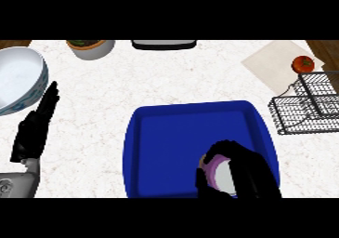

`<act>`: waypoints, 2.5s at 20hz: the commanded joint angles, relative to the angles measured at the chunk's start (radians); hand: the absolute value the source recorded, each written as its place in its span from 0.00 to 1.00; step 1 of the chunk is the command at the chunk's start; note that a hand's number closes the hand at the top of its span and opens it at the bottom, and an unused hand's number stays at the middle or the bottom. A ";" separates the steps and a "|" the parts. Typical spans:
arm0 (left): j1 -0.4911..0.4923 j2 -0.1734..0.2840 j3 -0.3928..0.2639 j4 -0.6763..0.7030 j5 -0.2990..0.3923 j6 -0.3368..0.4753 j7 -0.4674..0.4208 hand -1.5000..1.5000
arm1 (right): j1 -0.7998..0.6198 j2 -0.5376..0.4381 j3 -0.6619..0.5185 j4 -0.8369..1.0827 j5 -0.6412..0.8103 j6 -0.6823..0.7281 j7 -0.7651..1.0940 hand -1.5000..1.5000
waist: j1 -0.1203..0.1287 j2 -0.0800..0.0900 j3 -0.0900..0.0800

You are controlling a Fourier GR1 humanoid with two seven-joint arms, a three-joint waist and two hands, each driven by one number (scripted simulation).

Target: Pick the can from the tray and place it in the tiered basket

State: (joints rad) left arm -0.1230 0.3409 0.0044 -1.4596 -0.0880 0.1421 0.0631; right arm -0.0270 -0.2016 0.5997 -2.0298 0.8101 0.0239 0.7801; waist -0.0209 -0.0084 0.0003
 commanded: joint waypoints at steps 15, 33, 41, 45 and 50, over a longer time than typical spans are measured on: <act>-0.032 -0.012 0.033 0.047 -0.022 -0.022 -0.030 0.50 | -0.263 -0.222 -0.573 -0.411 -0.172 0.342 0.112 1.00 | 0.013 0.007 -0.001; -0.037 -0.056 0.014 -0.024 -0.059 -0.027 0.042 0.50 | -0.332 -0.486 -0.784 0.203 0.049 0.217 -0.403 1.00 | 0.032 0.012 0.001; -0.101 -0.084 0.038 0.054 -0.082 -0.020 0.028 0.50 | -0.383 -0.511 -0.839 0.456 0.025 0.154 -0.623 1.00 | 0.020 0.010 0.000; -0.004 -0.065 0.062 0.075 -0.069 -0.057 -0.106 0.50 | -0.390 -0.534 -0.879 0.554 -0.035 0.185 -0.728 1.00 | 0.022 0.010 -0.001; 0.028 -0.050 0.070 -0.071 -0.042 -0.094 0.030 0.50 | -0.394 -0.534 -0.920 0.713 -0.080 0.179 -0.841 1.00 | 0.027 0.008 0.000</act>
State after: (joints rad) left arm -0.1224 0.2803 0.0568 -1.4839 -0.1484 0.0733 0.0614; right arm -0.4397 -0.7320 -0.2916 -1.3870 0.7636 0.1942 0.0145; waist 0.0074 0.0013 0.0003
